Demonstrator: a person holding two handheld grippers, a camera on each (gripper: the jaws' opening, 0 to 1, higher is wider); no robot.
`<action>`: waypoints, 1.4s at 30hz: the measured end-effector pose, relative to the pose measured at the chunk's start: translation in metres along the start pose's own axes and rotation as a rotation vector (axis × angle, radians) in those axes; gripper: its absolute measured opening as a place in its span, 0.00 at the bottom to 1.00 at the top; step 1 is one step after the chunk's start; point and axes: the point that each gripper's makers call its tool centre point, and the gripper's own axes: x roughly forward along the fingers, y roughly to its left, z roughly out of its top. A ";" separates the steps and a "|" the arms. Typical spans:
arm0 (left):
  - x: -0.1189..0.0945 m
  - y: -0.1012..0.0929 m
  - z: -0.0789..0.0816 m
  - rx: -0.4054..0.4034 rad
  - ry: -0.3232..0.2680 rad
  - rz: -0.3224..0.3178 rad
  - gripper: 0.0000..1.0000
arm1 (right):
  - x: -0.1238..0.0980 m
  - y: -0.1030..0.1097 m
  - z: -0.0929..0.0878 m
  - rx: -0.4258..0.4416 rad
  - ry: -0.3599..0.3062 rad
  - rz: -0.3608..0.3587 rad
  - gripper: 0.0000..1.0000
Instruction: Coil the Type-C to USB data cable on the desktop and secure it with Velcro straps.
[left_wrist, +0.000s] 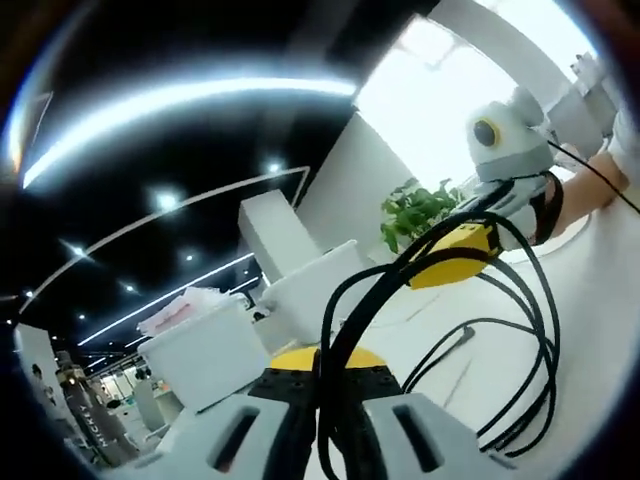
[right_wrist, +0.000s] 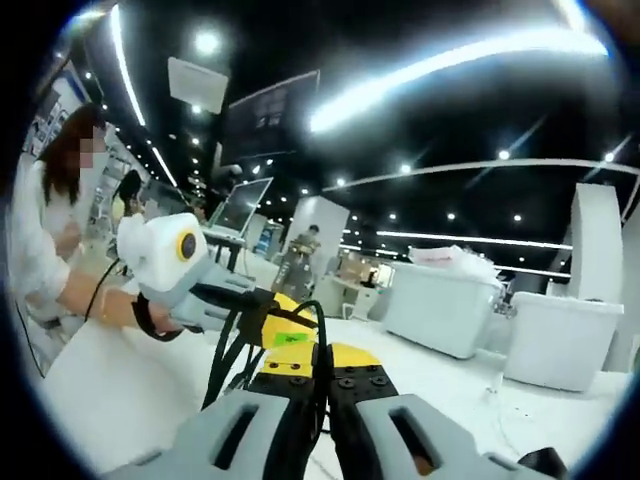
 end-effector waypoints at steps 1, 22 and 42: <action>-0.001 0.003 -0.002 0.011 0.012 0.010 0.05 | -0.001 -0.006 0.001 0.033 -0.010 -0.022 0.06; -0.015 0.031 0.019 0.103 -0.021 0.134 0.05 | -0.016 -0.033 -0.130 0.087 0.515 -0.051 0.06; -0.019 0.032 0.033 0.050 -0.084 0.140 0.05 | -0.047 -0.142 -0.080 -0.301 0.454 -0.482 0.02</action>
